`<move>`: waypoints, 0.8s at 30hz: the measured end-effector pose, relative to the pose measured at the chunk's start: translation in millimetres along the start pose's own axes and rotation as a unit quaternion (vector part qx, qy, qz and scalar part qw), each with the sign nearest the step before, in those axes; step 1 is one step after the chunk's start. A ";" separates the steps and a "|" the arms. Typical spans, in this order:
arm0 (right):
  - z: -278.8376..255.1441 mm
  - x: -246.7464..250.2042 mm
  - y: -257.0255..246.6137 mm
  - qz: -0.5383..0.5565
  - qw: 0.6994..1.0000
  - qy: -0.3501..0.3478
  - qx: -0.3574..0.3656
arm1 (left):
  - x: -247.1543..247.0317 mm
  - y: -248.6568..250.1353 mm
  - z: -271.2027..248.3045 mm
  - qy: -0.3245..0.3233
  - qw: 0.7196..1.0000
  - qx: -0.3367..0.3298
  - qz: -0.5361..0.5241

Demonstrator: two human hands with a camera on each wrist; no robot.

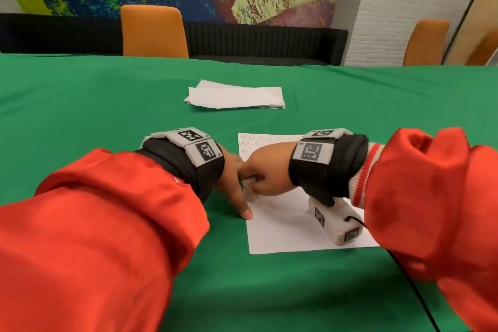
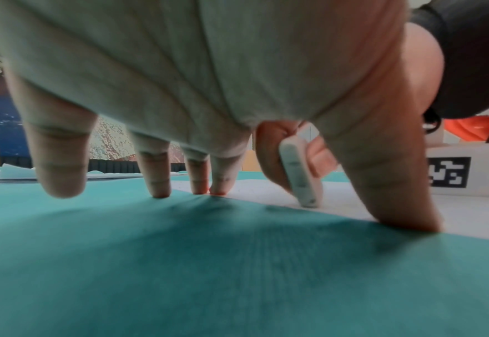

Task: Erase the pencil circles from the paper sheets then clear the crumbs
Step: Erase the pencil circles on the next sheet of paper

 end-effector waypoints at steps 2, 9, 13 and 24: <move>-2.0 -0.8 0.1 0.019 1.000 -0.001 0.004 | 0.3 1.0 -0.1 -0.003 1.000 -0.008 -0.005; 0.7 0.1 -0.7 0.000 1.000 0.014 0.011 | 0.9 1.3 -3.4 0.000 1.000 0.003 -0.018; 0.0 0.3 0.4 0.008 1.000 0.010 0.003 | 0.8 1.9 -5.0 -0.004 1.000 -0.003 -0.012; -0.7 -0.9 3.6 0.046 0.999 -0.006 -0.028 | 1.9 4.0 -9.4 0.002 1.000 -0.001 0.017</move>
Point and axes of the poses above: each hand's wrist, its own z-axis towards the middle knuckle, its own x-axis out of the back of the hand, y = z × x, the point moved 4 cm from there along z, towards the middle knuckle, and after that the axes turned 8 degrees about x, right-handed, at the moved point
